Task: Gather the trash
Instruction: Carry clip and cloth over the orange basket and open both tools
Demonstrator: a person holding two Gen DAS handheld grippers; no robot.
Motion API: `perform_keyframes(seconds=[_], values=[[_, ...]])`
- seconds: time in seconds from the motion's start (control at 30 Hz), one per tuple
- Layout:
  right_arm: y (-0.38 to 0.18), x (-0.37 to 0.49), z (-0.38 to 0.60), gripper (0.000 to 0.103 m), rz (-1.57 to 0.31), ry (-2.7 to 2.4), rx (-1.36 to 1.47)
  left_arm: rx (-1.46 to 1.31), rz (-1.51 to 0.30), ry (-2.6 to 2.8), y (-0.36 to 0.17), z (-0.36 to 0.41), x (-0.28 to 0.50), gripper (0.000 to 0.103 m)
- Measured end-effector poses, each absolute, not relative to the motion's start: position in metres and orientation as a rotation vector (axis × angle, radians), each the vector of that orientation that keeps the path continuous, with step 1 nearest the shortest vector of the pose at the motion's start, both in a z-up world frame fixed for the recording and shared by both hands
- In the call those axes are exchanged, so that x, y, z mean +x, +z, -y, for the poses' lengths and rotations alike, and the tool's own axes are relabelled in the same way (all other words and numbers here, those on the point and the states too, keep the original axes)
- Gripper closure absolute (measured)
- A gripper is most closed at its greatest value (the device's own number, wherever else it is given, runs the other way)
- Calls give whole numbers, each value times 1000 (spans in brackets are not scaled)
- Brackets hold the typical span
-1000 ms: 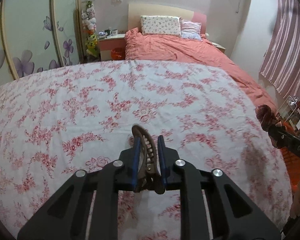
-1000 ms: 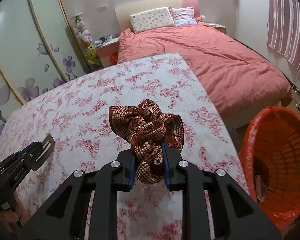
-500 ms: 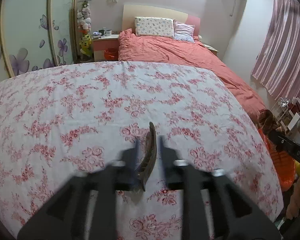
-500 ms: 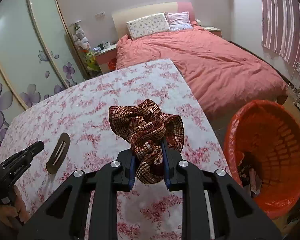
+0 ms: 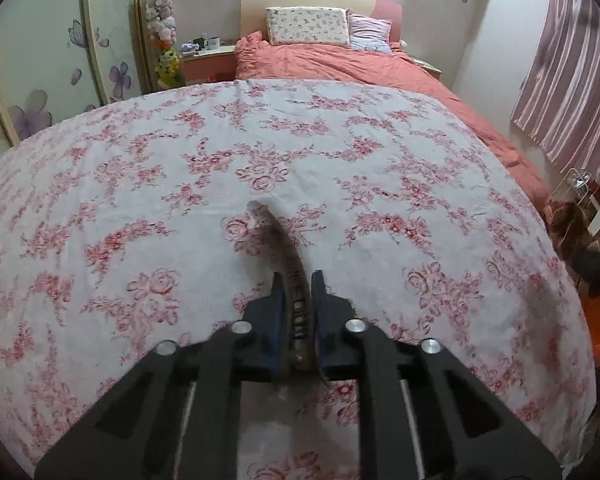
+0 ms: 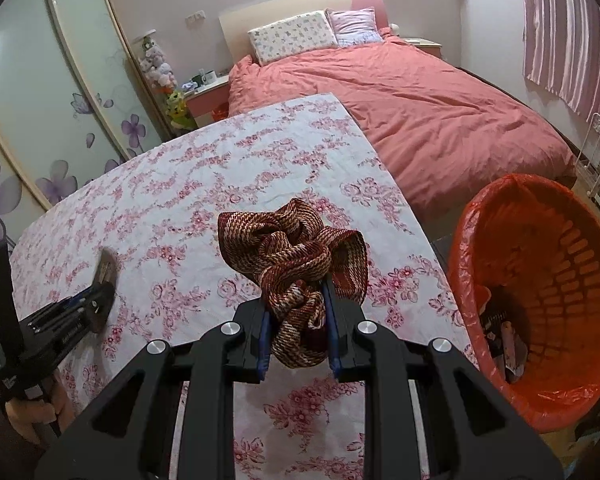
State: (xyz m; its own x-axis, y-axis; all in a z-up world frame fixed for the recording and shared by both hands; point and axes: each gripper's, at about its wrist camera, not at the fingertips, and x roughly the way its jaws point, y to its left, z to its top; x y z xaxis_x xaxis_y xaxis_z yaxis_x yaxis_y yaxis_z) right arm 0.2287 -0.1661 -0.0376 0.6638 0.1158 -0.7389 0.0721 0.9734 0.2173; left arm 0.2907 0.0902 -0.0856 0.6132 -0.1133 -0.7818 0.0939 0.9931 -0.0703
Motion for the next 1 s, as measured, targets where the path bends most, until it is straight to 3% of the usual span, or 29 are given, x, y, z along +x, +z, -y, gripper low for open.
perform_keyframes(seconds=[0.5, 1.0], values=[[-18, 215, 171, 81, -783, 29, 252, -22, -783, -153, -33, -84, 271, 89], [21, 182, 196, 81, -661, -3, 290, 34, -664, -273, 34, -22, 236, 89]])
